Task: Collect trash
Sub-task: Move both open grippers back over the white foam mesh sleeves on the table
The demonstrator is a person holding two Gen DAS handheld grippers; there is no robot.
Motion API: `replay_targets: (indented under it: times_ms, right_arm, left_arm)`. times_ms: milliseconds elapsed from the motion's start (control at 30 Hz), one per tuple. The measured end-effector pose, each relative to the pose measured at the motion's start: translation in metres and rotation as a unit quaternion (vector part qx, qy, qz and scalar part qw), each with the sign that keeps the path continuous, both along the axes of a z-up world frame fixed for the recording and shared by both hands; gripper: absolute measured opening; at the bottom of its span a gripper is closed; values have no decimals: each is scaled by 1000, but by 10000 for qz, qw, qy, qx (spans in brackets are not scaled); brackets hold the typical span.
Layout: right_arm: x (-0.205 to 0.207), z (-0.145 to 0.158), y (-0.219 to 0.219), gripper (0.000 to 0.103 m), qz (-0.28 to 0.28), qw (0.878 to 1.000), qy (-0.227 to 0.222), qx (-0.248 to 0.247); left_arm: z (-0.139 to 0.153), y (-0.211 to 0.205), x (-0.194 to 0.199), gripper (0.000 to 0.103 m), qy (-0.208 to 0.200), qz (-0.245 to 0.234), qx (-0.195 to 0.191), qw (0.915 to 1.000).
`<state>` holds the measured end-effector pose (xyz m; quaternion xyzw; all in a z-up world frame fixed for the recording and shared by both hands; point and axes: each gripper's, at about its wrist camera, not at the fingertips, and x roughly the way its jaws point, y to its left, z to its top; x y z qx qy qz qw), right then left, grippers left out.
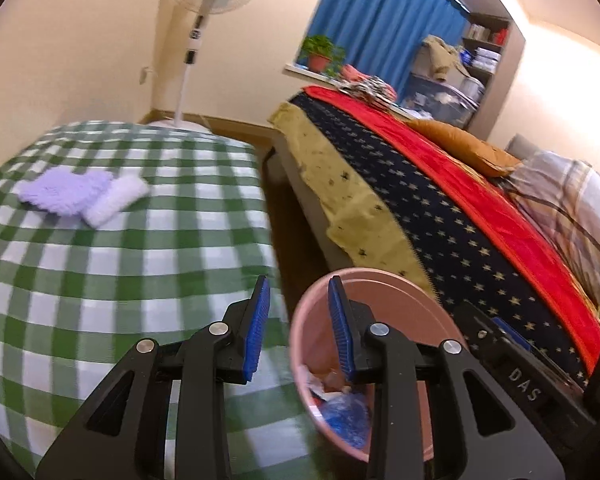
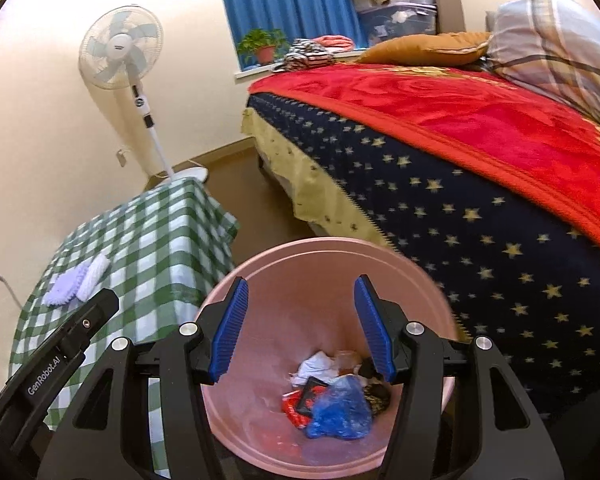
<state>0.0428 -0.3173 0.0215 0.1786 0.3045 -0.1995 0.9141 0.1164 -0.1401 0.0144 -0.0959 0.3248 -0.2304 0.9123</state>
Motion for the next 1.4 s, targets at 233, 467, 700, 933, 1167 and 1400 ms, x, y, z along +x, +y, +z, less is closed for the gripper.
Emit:
replay_targets:
  times_ms: [233, 467, 700, 933, 1167, 1400]
  right_arm:
    - [21, -9, 21, 41, 366, 9984, -236, 363]
    - [48, -16, 48, 24, 777, 9940, -379, 664]
    - [87, -14, 79, 20, 1367, 9847, -520, 951]
    - [139, -19, 119, 20, 2012, 9713, -521, 1156]
    - [196, -32, 146, 30, 2163, 9670, -301, 1311]
    - [239, -64, 157, 47, 2223, 9622, 125, 1570]
  left_arm:
    - [-8, 57, 7, 30, -86, 849, 108, 9963]
    - [-9, 112, 25, 30, -53, 1640, 107, 9864]
    - [-12, 153, 40, 29, 16, 2170, 35, 9762]
    - [-23, 172, 59, 29, 154, 2519, -117, 9676]
    - [-26, 180, 74, 29, 163, 2675, -240, 9631]
    - [-38, 193, 86, 29, 313, 2762, -319, 9601]
